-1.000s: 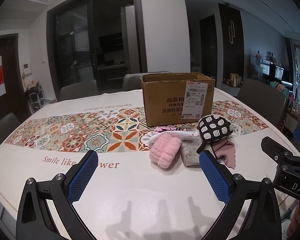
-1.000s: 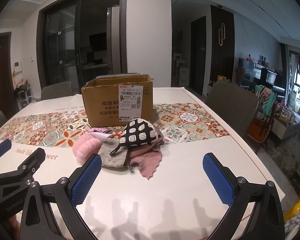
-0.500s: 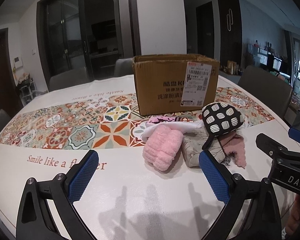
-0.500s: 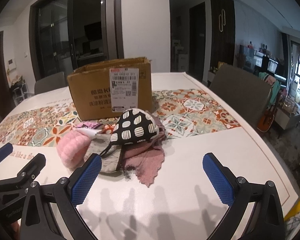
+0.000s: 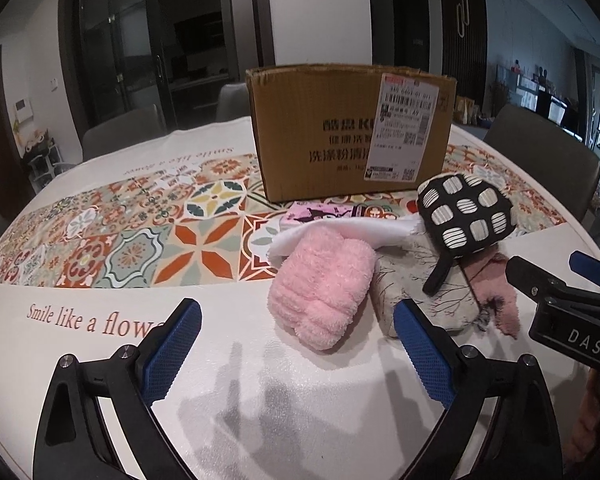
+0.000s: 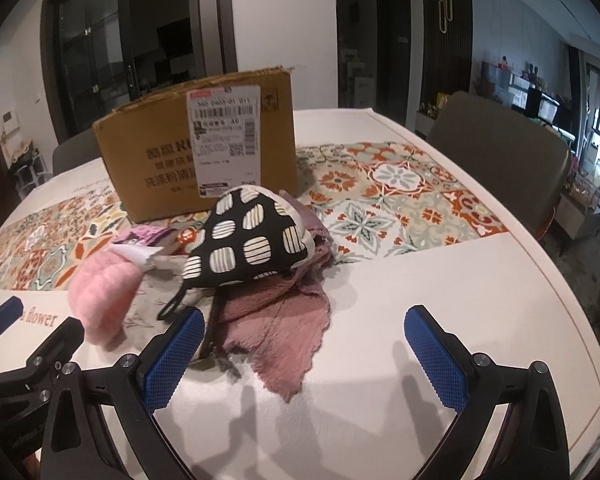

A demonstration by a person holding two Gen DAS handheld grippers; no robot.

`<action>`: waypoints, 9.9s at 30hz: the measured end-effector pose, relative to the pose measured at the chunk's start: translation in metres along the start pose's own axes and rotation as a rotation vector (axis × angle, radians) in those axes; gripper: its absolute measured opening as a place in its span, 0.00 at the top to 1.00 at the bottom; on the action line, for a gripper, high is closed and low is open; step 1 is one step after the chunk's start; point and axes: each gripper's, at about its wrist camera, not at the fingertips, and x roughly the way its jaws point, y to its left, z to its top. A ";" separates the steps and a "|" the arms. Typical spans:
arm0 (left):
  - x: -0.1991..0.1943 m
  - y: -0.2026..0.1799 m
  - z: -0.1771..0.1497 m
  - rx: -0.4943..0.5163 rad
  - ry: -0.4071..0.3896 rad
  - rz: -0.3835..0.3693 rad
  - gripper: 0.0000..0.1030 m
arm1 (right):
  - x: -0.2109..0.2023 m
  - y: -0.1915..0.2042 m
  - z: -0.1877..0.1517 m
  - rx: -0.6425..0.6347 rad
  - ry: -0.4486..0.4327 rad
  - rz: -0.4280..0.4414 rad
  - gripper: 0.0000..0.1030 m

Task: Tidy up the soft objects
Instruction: 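Grasp the pink fuzzy scrunchie with the left tool while the right grasps the black dotted mask, then carry both items over the box and open the left tool to drop the scrunchie, then open the right tool to drop the dotted mask into the box, then move both open tools back down to the remaining cloth pile, then grasp the white zigzag-edged cloth with the left tool while the right grasps the pink towel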

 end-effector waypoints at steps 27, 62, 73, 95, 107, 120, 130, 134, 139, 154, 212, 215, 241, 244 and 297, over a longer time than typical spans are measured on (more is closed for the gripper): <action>0.046 0.003 0.011 -0.029 0.099 -0.064 0.24 | 0.032 0.021 0.043 -0.077 -0.118 0.105 0.08; -0.010 0.002 0.015 -0.034 -0.024 -0.127 0.64 | -0.008 0.024 0.036 -0.118 -0.101 0.144 0.82; -0.028 0.008 0.039 -0.049 -0.082 -0.128 0.64 | -0.034 0.031 0.040 -0.124 -0.163 0.145 0.83; -0.051 0.006 0.120 0.016 -0.239 -0.152 0.64 | -0.082 0.032 0.107 -0.089 -0.392 0.121 0.83; -0.042 0.010 0.168 0.030 -0.278 -0.144 0.64 | -0.084 0.050 0.149 -0.124 -0.519 0.132 0.83; -0.013 -0.002 0.212 0.069 -0.318 -0.096 0.64 | -0.052 0.054 0.187 -0.143 -0.558 0.143 0.83; 0.024 -0.004 0.232 0.078 -0.281 -0.104 0.64 | -0.021 0.054 0.208 -0.153 -0.537 0.162 0.83; 0.044 -0.005 0.238 0.081 -0.233 -0.121 0.63 | -0.004 0.055 0.215 -0.164 -0.513 0.166 0.83; 0.074 -0.006 0.240 0.080 -0.135 -0.158 0.63 | 0.021 0.058 0.219 -0.182 -0.453 0.183 0.83; 0.108 -0.015 0.237 0.100 0.004 -0.153 0.41 | 0.082 0.054 0.222 -0.220 -0.254 0.206 0.83; -0.038 0.022 0.125 0.046 -0.216 -0.103 0.19 | -0.059 0.039 0.135 -0.085 -0.339 0.095 0.38; -0.039 0.022 0.117 0.041 -0.217 -0.106 0.19 | -0.060 0.039 0.126 -0.077 -0.331 0.088 0.38; -0.014 -0.012 0.035 0.112 -0.058 -0.228 0.19 | -0.035 0.014 0.034 -0.044 -0.088 0.061 0.38; -0.010 -0.014 0.032 0.118 -0.055 -0.227 0.19 | -0.029 0.012 0.030 -0.042 -0.068 0.059 0.38; 0.065 -0.032 0.028 0.071 0.101 -0.273 0.84 | 0.064 0.011 0.011 -0.017 0.132 0.228 0.80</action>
